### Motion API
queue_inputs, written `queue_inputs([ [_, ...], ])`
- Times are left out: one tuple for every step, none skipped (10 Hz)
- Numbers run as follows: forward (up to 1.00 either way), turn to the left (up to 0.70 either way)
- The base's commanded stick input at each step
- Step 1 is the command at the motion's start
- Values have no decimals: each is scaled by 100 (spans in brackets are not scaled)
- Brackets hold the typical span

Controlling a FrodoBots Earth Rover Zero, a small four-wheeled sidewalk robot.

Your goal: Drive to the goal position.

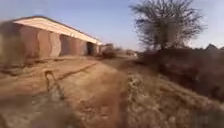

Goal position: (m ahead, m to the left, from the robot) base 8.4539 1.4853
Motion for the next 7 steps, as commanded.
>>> queue_inputs([
  [70,0],
  [70,0],
  [70,0],
  [70,0],
  [70,0],
  [70,0],
  [70,0],
])
